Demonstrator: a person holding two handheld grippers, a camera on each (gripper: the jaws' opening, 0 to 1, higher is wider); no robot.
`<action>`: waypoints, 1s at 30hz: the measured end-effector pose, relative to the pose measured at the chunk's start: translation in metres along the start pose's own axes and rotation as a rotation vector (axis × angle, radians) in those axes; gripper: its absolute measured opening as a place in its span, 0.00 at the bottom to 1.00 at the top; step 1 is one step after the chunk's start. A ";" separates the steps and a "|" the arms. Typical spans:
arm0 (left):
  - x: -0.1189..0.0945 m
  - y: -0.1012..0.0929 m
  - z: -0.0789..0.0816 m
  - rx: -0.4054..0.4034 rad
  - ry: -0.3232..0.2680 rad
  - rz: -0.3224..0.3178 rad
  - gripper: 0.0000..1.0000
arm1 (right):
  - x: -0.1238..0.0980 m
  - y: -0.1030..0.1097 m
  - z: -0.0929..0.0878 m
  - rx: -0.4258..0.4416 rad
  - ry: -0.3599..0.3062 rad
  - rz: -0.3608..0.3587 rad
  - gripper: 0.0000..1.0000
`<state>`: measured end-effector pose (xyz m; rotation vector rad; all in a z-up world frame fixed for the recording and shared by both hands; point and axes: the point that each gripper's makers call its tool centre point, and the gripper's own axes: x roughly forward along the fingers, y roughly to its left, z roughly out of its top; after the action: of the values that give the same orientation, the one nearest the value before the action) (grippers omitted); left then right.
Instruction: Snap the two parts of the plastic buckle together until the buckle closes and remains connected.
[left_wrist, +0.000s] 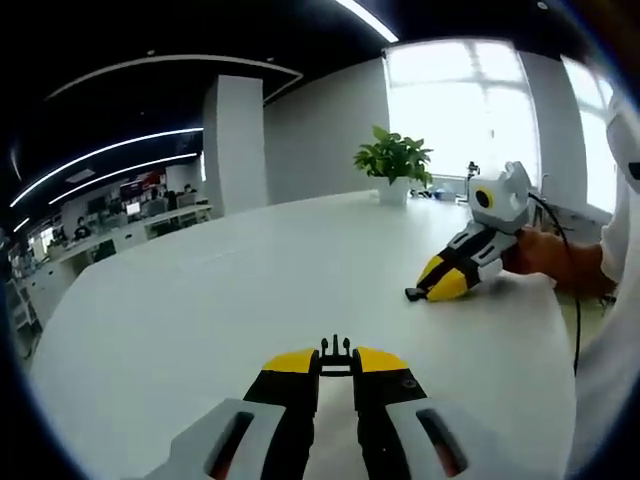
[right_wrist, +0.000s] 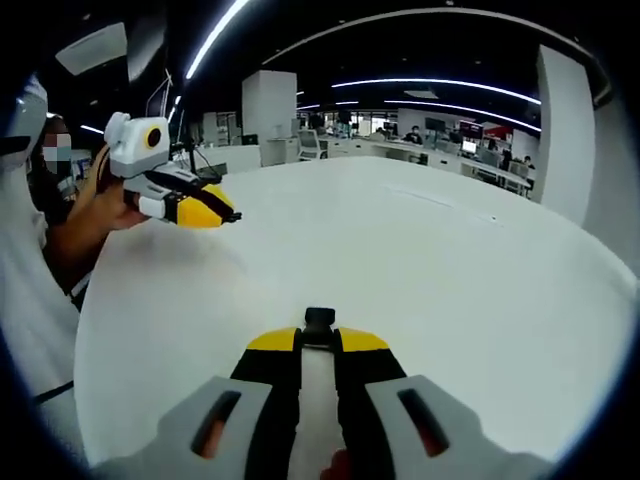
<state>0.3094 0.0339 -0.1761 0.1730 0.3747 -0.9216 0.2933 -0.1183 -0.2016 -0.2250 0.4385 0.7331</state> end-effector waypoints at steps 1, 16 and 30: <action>-0.001 -0.001 -0.001 -0.001 -0.001 -0.003 0.13 | -0.001 0.001 0.000 0.000 0.000 0.004 0.13; -0.016 -0.019 -0.008 0.000 -0.014 -0.109 0.13 | -0.009 0.021 -0.003 -0.039 -0.008 0.080 0.13; -0.018 -0.054 -0.023 0.058 -0.009 -0.263 0.13 | -0.024 0.043 -0.008 -0.087 -0.028 0.217 0.13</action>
<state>0.2510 0.0220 -0.1896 0.1751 0.3684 -1.1926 0.2455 -0.1046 -0.1997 -0.2513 0.4082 0.9680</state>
